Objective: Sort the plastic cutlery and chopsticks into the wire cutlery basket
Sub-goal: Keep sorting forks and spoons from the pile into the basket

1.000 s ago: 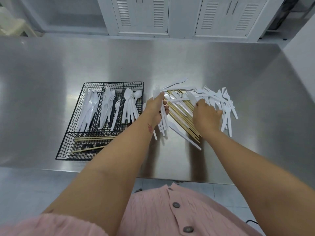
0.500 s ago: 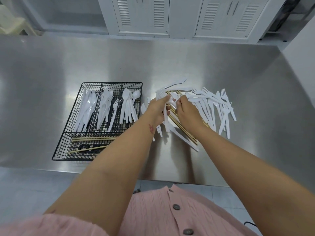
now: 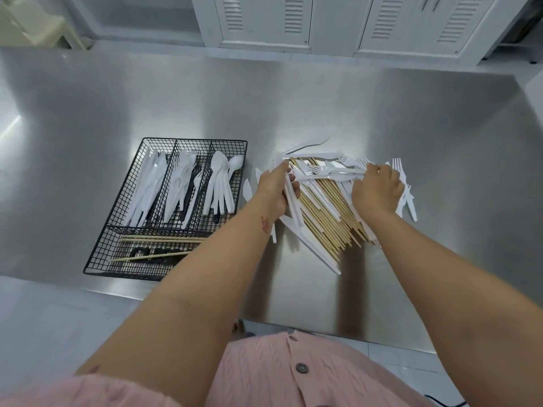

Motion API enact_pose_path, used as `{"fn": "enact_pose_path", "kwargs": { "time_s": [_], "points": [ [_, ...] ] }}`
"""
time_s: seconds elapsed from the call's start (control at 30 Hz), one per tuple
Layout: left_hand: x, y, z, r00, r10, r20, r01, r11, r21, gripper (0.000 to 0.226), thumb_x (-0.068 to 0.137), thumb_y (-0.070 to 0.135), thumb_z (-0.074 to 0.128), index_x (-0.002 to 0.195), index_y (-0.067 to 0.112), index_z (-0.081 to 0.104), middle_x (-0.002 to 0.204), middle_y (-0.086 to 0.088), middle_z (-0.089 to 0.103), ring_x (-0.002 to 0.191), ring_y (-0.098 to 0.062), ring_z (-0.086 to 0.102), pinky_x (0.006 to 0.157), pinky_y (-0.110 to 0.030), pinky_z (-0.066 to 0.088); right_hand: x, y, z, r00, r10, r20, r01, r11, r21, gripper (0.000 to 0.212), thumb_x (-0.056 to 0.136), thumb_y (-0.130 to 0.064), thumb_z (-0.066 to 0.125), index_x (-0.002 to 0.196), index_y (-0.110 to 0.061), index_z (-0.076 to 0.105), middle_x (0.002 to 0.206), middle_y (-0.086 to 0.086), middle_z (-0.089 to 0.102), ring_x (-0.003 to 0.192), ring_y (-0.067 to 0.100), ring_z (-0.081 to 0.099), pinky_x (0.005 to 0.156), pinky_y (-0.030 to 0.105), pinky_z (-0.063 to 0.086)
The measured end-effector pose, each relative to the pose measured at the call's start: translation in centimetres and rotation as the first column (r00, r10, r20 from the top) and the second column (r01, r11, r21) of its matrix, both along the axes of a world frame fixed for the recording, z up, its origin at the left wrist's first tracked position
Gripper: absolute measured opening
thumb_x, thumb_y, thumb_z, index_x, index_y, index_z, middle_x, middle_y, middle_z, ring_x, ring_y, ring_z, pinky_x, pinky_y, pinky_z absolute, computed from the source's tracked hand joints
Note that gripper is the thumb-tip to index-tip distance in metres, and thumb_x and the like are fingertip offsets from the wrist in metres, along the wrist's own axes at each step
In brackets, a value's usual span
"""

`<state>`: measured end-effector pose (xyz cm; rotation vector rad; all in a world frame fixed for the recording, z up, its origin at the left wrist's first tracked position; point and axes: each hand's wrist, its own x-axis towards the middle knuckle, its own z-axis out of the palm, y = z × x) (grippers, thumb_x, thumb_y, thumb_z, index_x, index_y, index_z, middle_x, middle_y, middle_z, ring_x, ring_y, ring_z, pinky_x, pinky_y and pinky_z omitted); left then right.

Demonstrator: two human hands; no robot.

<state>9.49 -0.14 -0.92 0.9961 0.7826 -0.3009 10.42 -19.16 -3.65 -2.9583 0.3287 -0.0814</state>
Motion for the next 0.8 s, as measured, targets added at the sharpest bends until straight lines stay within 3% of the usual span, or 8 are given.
{"fn": "enact_pose_path", "kwargs": {
  "time_s": [0.27, 0.53, 0.67, 0.8],
  "points": [
    [0.5, -1.6, -0.1, 1.000, 0.013, -0.008, -0.013, 1.000, 0.015, 0.021, 0.096, 0.029, 0.061, 0.087, 0.011, 0.057, 0.061, -0.002, 0.052, 0.047, -0.015, 0.049, 0.051, -0.024, 0.047, 2.2, -0.9, -0.6, 0.996, 0.076, -0.035, -0.079, 0.993, -0.085, 0.037, 0.092, -0.015, 0.051, 0.128, -0.008, 0.054, 0.129, 0.014, 0.050, 0.120, 0.032, 0.042, 0.096, 0.042, 0.034],
    [0.9, -2.2, 0.1, 0.999, 0.036, 0.003, -0.036, 0.999, 0.030, 0.019, 0.097, 0.025, 0.059, 0.088, 0.009, 0.057, 0.060, -0.003, 0.052, 0.045, -0.014, 0.049, 0.051, -0.025, 0.048, 3.5, -1.3, -1.0, 0.985, 0.171, 0.018, -0.171, 0.985, -0.022, 0.027, 0.085, -0.003, 0.055, 0.108, -0.016, 0.057, 0.111, 0.006, 0.061, 0.109, 0.029, 0.047, 0.087, 0.041, 0.033],
    [1.1, -2.4, -0.2, 0.999, 0.044, 0.002, -0.044, 0.999, 0.029, 0.020, 0.098, 0.025, 0.058, 0.087, 0.009, 0.057, 0.061, -0.003, 0.052, 0.046, -0.014, 0.050, 0.051, -0.026, 0.049, 3.7, -1.3, -1.2, 0.969, 0.213, 0.127, -0.217, 0.976, 0.017, 0.029, 0.086, -0.003, 0.056, 0.111, -0.019, 0.056, 0.109, 0.004, 0.062, 0.109, 0.027, 0.047, 0.088, 0.040, 0.031],
    [1.4, -2.7, -0.2, 0.999, 0.042, -0.001, -0.042, 0.998, 0.038, 0.020, 0.098, 0.028, 0.058, 0.092, 0.009, 0.057, 0.062, -0.003, 0.052, 0.049, -0.014, 0.051, 0.051, -0.027, 0.050, 4.4, -0.6, -1.3, 0.944, 0.313, 0.104, -0.323, 0.942, 0.092, 0.029, 0.090, -0.007, 0.053, 0.116, -0.019, 0.055, 0.116, 0.002, 0.061, 0.113, 0.026, 0.047, 0.091, 0.040, 0.031]
  ]
}}
